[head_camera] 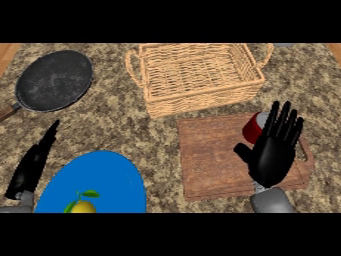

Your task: Pick the can from the cutting board and place it in the basket

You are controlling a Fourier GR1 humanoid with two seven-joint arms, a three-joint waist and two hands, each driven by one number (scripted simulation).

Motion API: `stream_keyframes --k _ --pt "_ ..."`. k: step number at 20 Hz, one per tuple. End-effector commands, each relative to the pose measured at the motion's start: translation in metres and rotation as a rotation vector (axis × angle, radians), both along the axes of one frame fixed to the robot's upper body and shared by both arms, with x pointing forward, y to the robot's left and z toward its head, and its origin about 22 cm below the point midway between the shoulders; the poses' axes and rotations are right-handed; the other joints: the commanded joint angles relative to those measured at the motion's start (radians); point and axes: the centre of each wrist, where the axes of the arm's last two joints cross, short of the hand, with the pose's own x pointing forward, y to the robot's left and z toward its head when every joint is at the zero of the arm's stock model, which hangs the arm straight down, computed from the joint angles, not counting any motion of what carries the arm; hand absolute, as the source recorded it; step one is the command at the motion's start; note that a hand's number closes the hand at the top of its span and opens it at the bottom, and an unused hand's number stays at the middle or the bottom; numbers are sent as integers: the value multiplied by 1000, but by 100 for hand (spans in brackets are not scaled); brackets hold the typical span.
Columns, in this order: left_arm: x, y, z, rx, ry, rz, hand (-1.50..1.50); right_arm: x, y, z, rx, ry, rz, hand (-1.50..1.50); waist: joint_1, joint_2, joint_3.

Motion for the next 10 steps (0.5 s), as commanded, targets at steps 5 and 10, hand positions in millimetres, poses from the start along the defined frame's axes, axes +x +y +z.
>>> stream_keyframes --k 5,10 --pt "-7 -14 12 -6 -2 -7 0 15 -8 -1 47 126 47 150 6 7 5" --pt "-1 10 -3 8 -8 -8 0 22 -5 -4 72 133 164 150 5 9 5"
